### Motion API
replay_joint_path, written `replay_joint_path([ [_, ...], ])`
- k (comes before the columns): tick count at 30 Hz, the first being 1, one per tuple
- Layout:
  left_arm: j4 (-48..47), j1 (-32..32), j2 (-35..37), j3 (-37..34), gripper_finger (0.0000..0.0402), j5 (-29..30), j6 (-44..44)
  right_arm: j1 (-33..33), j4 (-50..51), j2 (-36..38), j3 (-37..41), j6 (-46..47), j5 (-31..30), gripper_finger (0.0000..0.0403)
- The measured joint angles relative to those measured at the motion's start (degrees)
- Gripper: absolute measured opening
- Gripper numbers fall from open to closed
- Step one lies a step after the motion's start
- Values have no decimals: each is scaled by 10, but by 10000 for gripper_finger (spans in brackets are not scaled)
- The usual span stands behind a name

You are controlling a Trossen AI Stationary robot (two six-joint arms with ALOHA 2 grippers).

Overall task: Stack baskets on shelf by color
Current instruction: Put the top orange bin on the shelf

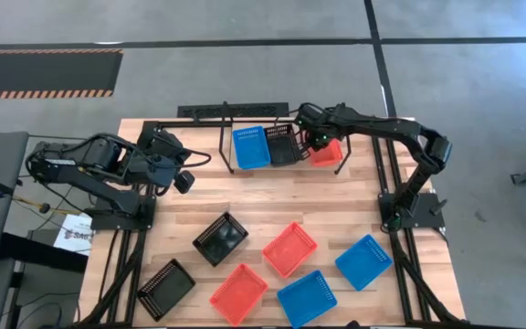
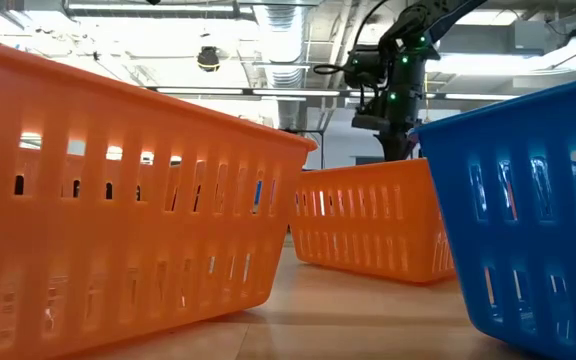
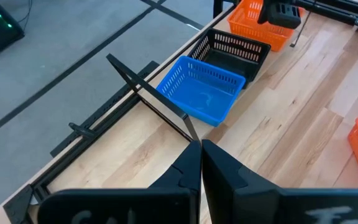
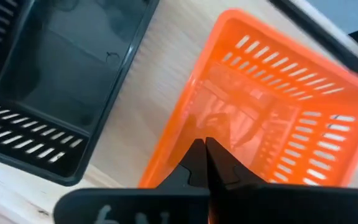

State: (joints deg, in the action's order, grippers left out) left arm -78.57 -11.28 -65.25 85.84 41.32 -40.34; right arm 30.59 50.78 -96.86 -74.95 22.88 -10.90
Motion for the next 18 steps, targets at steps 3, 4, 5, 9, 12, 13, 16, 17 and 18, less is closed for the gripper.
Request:
replay_joint_path([
  [3,0,0,0,0,0,0,0,0,-25,0,17,7,0,0],
  [4,0,0,0,0,0,0,0,0,-32,0,22,7,0,0],
  [5,0,0,0,0,0,0,0,0,-35,0,25,7,0,0],
  [9,0,0,0,0,0,0,0,5,-51,0,31,7,-1,0],
  [12,0,0,0,0,0,0,0,8,-79,0,31,7,-1,0],
  [13,0,0,0,0,0,0,0,8,-88,0,31,7,-1,0],
  [16,0,0,0,0,0,0,-2,8,-124,0,31,7,0,0],
  [17,0,0,0,0,0,0,-5,10,-132,0,31,7,1,0],
  [18,0,0,0,0,0,0,-7,11,-139,0,31,7,2,0],
])
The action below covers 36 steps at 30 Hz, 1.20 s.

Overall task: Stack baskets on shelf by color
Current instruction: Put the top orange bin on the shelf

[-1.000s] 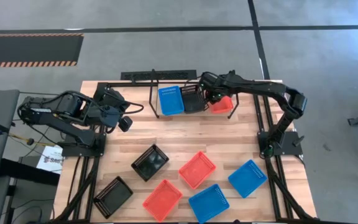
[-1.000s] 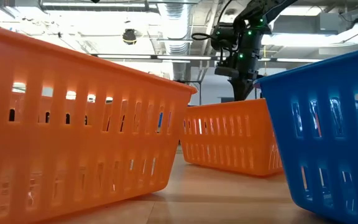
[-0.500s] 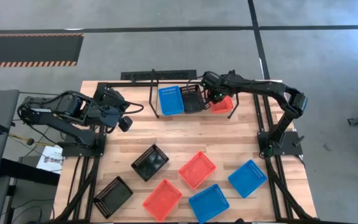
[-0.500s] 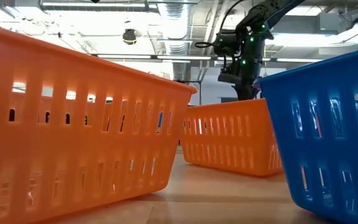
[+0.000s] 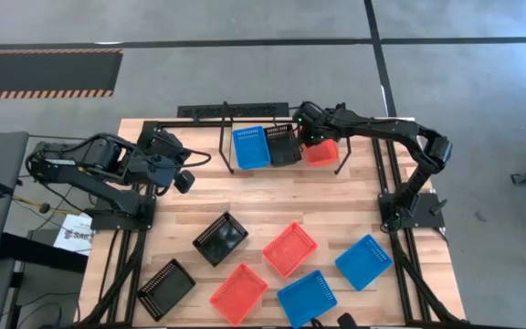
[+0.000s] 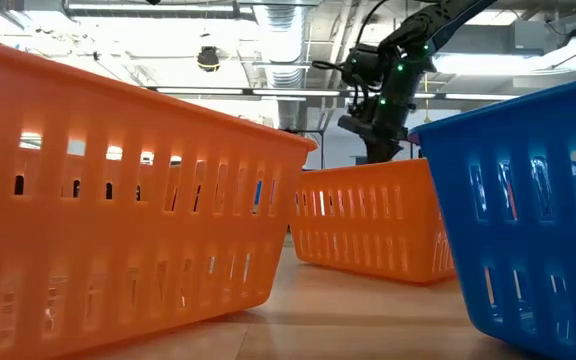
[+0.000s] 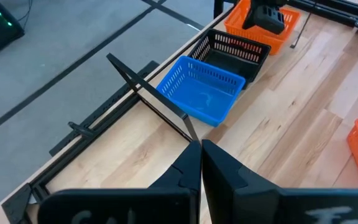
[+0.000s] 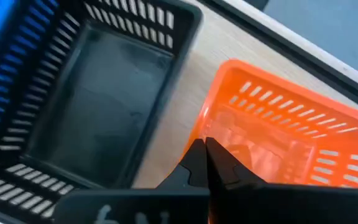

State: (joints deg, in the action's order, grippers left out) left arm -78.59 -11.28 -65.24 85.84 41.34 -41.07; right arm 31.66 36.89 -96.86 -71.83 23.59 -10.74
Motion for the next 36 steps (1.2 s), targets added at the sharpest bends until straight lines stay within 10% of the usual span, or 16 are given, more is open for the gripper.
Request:
replay_joint_path([
  [36,0,0,0,0,0,0,3,-50,77,0,0,19,29,0],
])
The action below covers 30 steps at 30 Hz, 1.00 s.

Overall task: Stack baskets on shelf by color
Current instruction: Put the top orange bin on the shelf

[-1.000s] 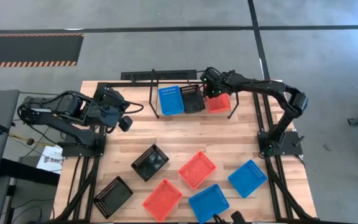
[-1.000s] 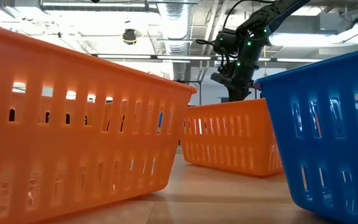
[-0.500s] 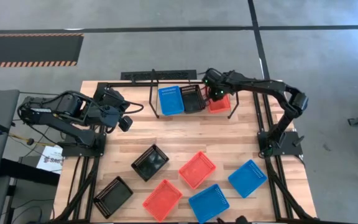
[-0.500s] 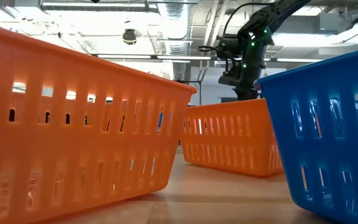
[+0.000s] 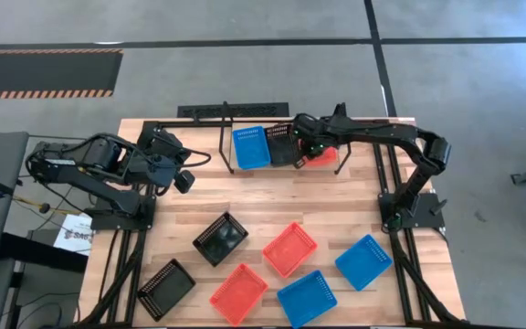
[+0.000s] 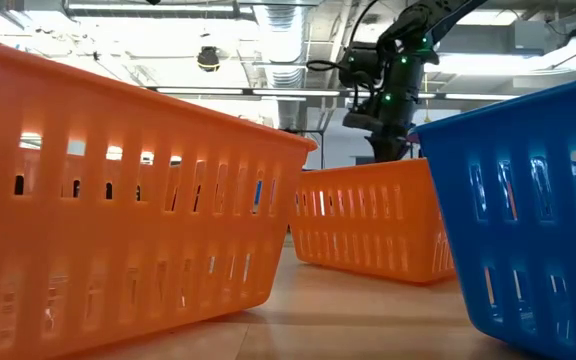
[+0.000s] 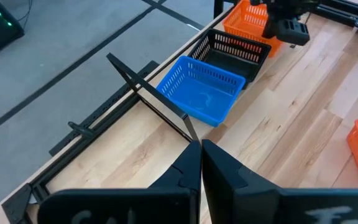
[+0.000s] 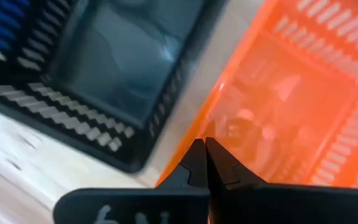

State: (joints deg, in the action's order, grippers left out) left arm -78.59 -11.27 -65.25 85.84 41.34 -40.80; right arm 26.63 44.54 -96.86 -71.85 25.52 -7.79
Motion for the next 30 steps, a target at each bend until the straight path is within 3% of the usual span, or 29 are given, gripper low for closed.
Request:
replay_joint_path([
  [6,0,0,0,0,0,0,-2,18,-49,0,0,1,0,0],
  [19,0,0,0,0,0,0,-4,76,-44,0,0,-19,-3,0],
  [30,0,0,0,0,0,0,-4,22,-135,1,0,-21,15,0],
])
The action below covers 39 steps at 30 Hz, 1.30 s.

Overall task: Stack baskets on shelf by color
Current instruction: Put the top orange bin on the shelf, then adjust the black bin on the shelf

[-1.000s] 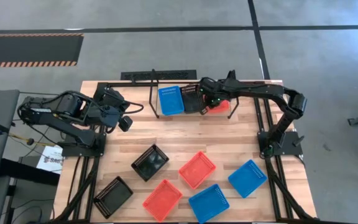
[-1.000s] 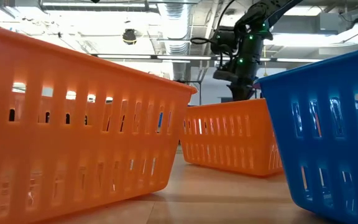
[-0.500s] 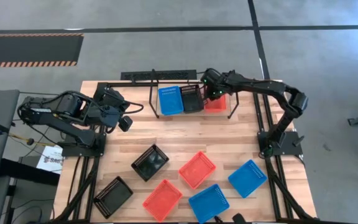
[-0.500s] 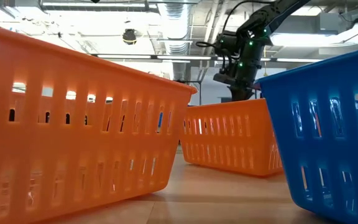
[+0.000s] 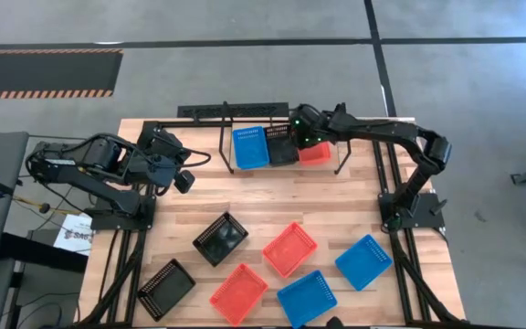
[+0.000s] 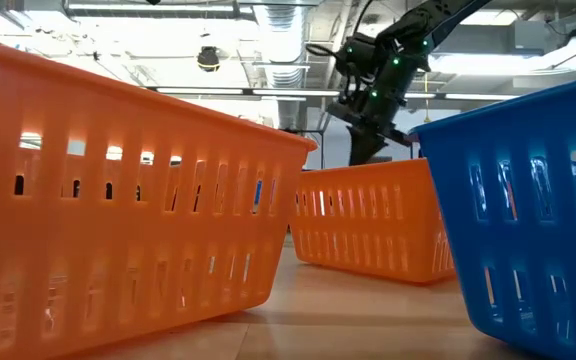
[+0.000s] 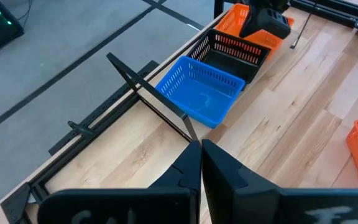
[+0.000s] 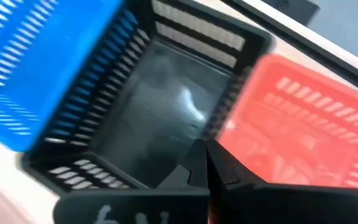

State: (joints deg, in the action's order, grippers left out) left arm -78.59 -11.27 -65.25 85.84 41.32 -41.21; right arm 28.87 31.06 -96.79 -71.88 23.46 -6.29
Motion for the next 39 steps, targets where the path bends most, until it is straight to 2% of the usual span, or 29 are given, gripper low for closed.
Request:
replay_joint_path([
  [5,0,0,0,0,0,0,-2,-1,-28,0,0,-9,-16,0],
  [10,0,0,0,0,0,0,-6,7,-11,0,0,-13,-28,0],
  [14,0,0,0,0,0,0,-6,13,36,0,0,-15,-30,0],
  [20,0,0,0,0,0,0,-6,16,142,1,0,-21,-86,0],
  [25,0,0,0,0,0,0,-6,19,189,1,0,-21,-104,0],
  [39,0,0,0,0,0,0,-2,-3,186,1,-5,3,-136,0],
])
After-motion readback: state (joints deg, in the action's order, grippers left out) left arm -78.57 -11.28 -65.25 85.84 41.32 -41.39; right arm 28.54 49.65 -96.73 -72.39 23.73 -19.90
